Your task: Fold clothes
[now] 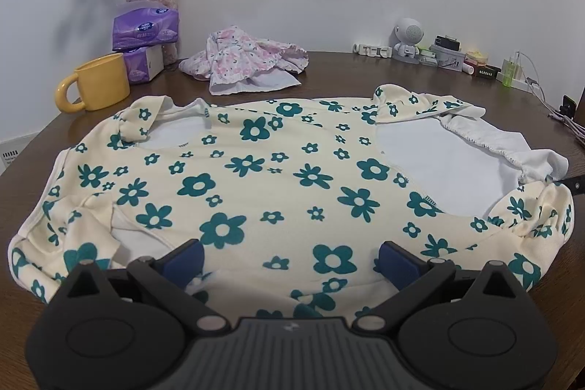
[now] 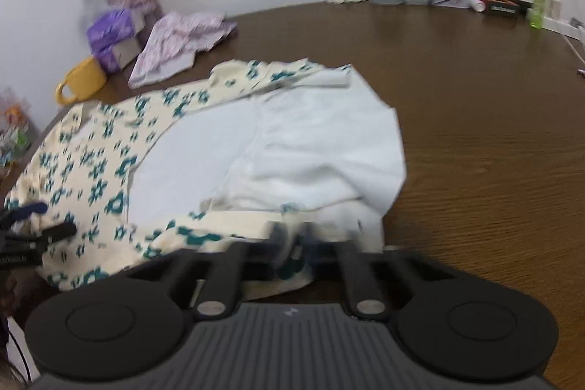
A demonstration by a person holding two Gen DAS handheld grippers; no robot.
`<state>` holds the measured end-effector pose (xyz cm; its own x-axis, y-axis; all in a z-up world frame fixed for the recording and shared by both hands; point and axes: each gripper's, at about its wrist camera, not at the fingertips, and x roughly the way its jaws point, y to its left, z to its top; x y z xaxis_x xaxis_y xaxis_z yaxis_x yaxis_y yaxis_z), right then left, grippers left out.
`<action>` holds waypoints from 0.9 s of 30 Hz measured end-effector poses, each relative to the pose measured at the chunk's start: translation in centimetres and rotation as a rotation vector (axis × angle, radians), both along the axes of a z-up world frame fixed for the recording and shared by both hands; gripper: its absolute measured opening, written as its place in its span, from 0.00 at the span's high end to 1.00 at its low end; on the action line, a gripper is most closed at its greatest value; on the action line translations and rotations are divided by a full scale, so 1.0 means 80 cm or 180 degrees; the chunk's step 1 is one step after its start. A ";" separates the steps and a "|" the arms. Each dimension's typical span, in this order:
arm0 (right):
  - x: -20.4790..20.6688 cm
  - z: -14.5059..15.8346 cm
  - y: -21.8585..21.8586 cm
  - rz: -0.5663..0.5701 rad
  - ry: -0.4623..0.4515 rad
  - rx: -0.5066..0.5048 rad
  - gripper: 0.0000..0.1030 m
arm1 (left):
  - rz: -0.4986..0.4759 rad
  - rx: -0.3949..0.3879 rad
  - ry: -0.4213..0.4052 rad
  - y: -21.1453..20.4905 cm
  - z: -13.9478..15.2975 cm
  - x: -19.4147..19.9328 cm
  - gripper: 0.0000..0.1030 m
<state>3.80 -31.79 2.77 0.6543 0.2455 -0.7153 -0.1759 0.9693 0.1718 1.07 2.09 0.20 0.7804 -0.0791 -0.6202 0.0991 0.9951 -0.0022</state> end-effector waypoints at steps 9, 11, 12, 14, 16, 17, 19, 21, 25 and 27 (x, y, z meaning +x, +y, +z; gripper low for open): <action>-0.006 0.015 0.010 0.0096 -0.0142 -0.0345 0.94 | 0.0000 0.0015 -0.0051 0.000 -0.002 -0.003 0.01; -0.004 0.007 0.003 0.0024 -0.0051 -0.0247 0.88 | -0.0003 0.0016 -0.0054 0.000 -0.002 -0.003 0.01; -0.003 0.010 -0.007 -0.0053 -0.0066 -0.0093 0.80 | -0.0005 0.0016 -0.0054 0.000 -0.002 -0.003 0.01; -0.004 0.022 -0.030 -0.0307 -0.0218 0.0151 0.71 | -0.0004 0.0020 -0.0056 0.000 -0.003 -0.003 0.01; 0.000 0.027 -0.047 -0.0507 -0.0318 0.0105 0.68 | -0.0002 0.0025 -0.0058 0.000 -0.003 -0.002 0.01; 0.004 0.026 -0.051 -0.0544 -0.0314 0.0041 0.61 | -0.0001 0.0028 -0.0060 -0.001 -0.003 -0.002 0.01; 0.019 0.014 -0.056 -0.0522 -0.0186 -0.0011 0.48 | -0.0004 0.0026 -0.0064 0.000 -0.004 -0.002 0.01; 0.032 0.003 -0.059 -0.0476 -0.0091 -0.0002 0.49 | -0.0009 0.0022 -0.0068 0.000 -0.004 -0.002 0.01; 0.054 -0.003 -0.062 -0.0370 -0.0019 0.0161 0.97 | -0.0008 0.0027 -0.0056 0.000 -0.003 -0.001 0.01; 0.060 0.010 -0.062 -0.0365 -0.0108 0.0070 0.98 | -0.0009 0.0027 -0.0054 0.000 -0.003 -0.001 0.01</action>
<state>8.63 -36.73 3.59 0.7026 0.1831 -0.6876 -0.0700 0.9794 0.1892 0.95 2.08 -0.02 0.7907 -0.0760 -0.6074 0.1018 0.9948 0.0080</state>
